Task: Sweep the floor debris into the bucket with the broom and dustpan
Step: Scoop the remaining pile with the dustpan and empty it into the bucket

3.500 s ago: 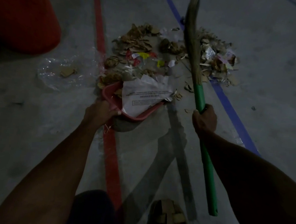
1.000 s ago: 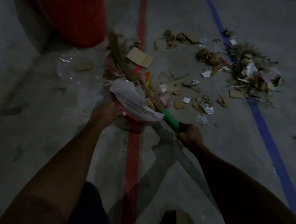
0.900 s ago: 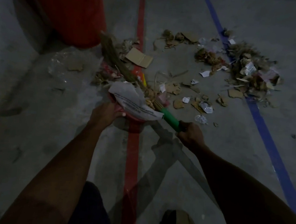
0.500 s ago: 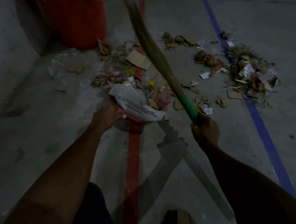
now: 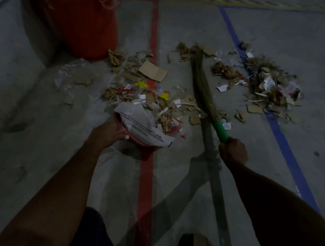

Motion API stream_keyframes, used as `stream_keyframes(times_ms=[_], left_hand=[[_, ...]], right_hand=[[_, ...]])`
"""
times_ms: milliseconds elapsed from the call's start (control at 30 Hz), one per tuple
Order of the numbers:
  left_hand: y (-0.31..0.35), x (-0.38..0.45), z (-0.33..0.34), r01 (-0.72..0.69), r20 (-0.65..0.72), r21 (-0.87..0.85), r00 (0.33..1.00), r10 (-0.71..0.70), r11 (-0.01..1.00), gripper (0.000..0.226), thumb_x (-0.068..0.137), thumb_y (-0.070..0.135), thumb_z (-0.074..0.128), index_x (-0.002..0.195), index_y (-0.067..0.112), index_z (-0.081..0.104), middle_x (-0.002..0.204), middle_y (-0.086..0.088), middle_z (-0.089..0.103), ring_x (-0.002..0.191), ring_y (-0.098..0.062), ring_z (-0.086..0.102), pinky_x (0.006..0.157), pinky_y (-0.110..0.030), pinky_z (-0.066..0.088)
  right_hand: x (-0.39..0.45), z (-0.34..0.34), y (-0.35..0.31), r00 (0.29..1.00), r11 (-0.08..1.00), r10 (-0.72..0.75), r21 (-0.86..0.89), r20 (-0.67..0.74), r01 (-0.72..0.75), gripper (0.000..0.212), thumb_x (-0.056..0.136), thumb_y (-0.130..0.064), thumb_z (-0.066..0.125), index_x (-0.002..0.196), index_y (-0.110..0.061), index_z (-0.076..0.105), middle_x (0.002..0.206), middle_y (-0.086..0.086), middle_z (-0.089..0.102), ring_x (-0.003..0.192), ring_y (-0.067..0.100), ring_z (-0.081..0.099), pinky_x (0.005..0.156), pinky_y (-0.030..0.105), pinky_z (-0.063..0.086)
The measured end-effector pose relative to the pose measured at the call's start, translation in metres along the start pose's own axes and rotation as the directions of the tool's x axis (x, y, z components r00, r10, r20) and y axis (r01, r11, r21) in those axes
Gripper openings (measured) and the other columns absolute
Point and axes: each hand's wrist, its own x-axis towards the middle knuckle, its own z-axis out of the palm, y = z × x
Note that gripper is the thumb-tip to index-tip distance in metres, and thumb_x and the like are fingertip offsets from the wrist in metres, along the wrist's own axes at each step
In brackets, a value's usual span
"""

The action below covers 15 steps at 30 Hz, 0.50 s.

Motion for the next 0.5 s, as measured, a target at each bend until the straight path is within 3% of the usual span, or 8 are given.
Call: stream_keyframes(times_ms=[133,300,433,500], left_hand=[[-0.003,0.005,0.000,0.030,0.017,0.067,0.999,-0.031,0.997,0.070,0.082,0.059,0.068,0.130,0.009,0.056,0.126,-0.017,0.062,0.108,-0.032,0.061,0.088,-0.037,0.049],[0.002,0.013,0.002,0.031,0.004,0.096,1.000,-0.031,0.995,0.071,0.083,0.061,0.067,0.132,0.011,0.054,0.128,-0.017,0.059,0.110,-0.033,0.060,0.084,-0.035,0.046],[0.004,0.019,0.003,0.024,-0.013,0.104,1.000,-0.023,0.994,0.079,0.081,0.065,0.066,0.138,0.013,0.050,0.134,-0.017,0.056,0.115,-0.033,0.057,0.089,-0.036,0.045],[0.005,0.021,0.003,0.030,-0.023,0.113,0.999,-0.027,0.993,0.077,0.082,0.063,0.066,0.138,0.013,0.050,0.134,-0.018,0.056,0.116,-0.033,0.057,0.086,-0.035,0.043]], right_hand=[[0.002,0.002,-0.002,0.992,0.995,-0.097,0.020,0.080,0.095,0.024,0.084,-0.017,0.063,0.104,-0.008,0.072,0.089,0.013,0.062,0.076,0.026,0.052,0.058,0.025,0.035],[0.009,-0.006,-0.012,0.946,0.972,-0.231,0.024,0.228,0.232,0.004,0.082,-0.013,0.063,0.083,-0.012,0.067,0.070,0.007,0.055,0.073,0.029,0.058,0.054,0.022,0.030],[0.013,-0.010,-0.014,0.921,0.971,-0.238,0.084,0.308,0.222,0.025,0.080,-0.010,0.068,0.103,-0.006,0.075,0.073,0.015,0.064,0.064,0.028,0.058,0.059,0.033,0.052],[0.009,-0.013,-0.013,0.918,0.974,-0.213,0.147,0.334,0.172,0.032,0.081,-0.007,0.068,0.113,-0.007,0.074,0.064,0.012,0.063,0.049,0.021,0.056,0.048,0.031,0.050]])
